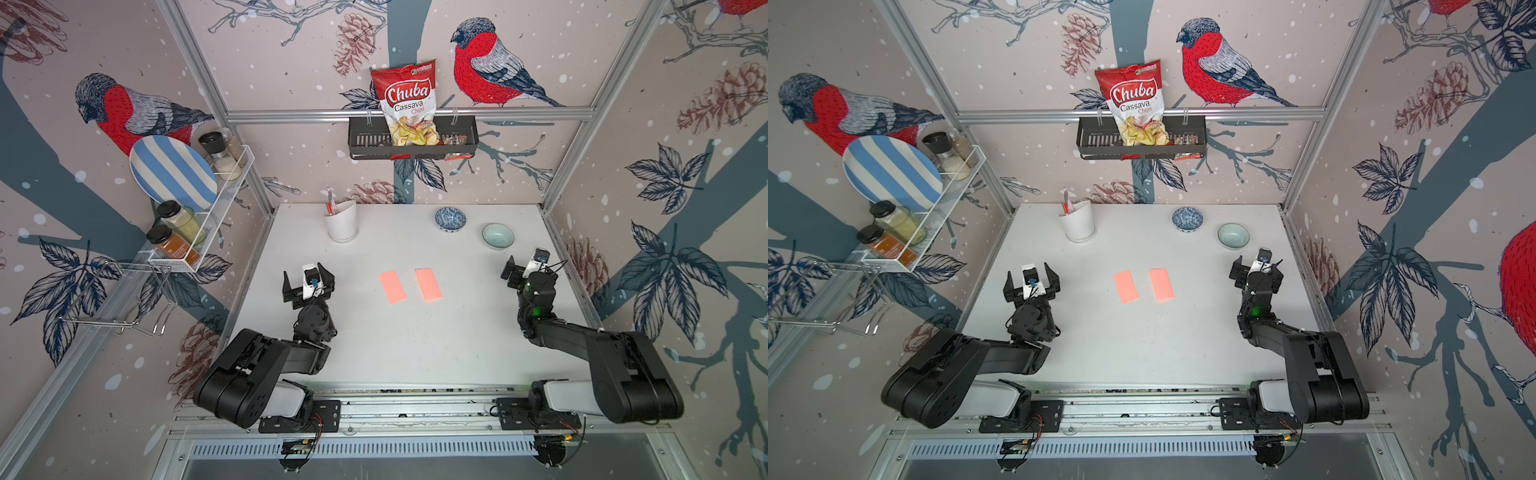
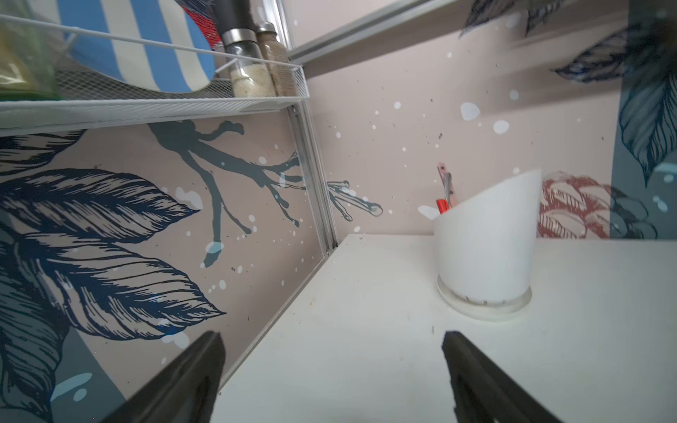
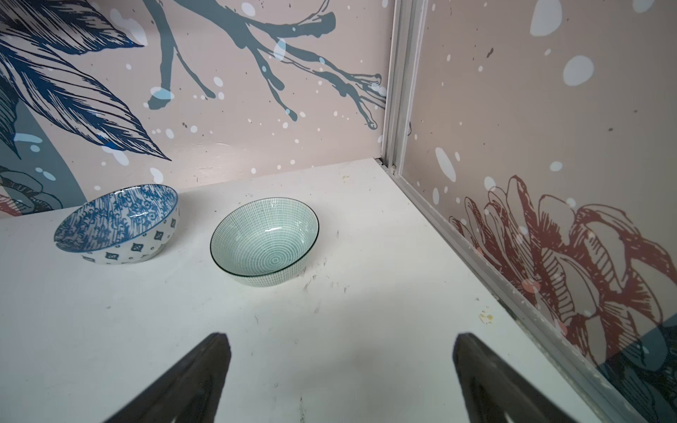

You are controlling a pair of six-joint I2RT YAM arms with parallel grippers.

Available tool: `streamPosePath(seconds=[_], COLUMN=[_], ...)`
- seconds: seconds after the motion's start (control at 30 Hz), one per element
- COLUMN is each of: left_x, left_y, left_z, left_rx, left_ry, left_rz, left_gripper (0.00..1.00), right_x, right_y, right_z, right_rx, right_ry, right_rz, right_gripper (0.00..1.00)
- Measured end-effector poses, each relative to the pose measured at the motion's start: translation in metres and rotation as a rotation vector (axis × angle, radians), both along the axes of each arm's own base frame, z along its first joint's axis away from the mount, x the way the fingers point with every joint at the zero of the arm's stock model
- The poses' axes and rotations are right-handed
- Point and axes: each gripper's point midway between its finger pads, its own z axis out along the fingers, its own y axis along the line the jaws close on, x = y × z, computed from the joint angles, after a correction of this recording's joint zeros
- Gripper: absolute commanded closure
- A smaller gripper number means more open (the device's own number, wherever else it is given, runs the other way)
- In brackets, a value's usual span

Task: Fold the square paper along the opposite sides
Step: Reset both arms

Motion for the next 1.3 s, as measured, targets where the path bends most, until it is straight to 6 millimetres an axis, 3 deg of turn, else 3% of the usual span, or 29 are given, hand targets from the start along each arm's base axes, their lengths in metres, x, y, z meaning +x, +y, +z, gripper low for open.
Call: streamPosePath(seconds=[0.1,0.2,0.33,0.4,0.47,0.53,0.63,0.7,0.97,1.3], left_x=[-0.005,-0.003,0.009,0.012,0.015,0.022,0.046,0.055,0.056,0.056], left_y=[0.020,0.029,0.020,0.014,0.009,0.007,0.007,0.008,0.002,0.000], left_z=[-0.012,-0.032,-0.060,-0.073,-0.085,-0.079,-0.059,-0.057,-0.078,-0.079], left_rx=[-0.074,-0.122,-0.146,-0.144,-0.139,-0.143,-0.162,-0.175,-0.203,-0.209], left_ry=[0.003,0.038,0.112,0.148,0.186,0.171,0.127,0.138,0.224,0.229], left_rz=[0.007,-0.010,-0.084,-0.113,-0.144,-0.172,-0.212,-0.237,-0.292,-0.305], left_gripper=[0.06,0.08,0.09,0.09,0.08,0.06,0.05,0.04,0.03,0.03], right_x=[-0.006,-0.011,-0.022,-0.021,-0.014,-0.006,-0.005,-0.005,-0.005,-0.005], right_y=[0.000,-0.003,-0.018,-0.020,-0.016,-0.011,-0.007,-0.005,0.000,0.000], right_z=[-0.016,-0.017,-0.029,-0.035,-0.029,-0.016,-0.017,-0.017,-0.020,-0.020], right_rx=[-0.017,-0.007,0.040,0.058,0.075,0.078,0.081,0.082,0.082,0.074], right_ry=[0.030,0.005,-0.018,-0.012,-0.029,-0.068,-0.060,-0.060,-0.047,-0.045], right_rz=[0.016,0.029,0.024,0.036,0.067,0.096,0.114,0.119,0.131,0.120], right_gripper=[0.00,0.00,0.00,0.00,0.00,0.00,0.00,0.00,0.00,0.00])
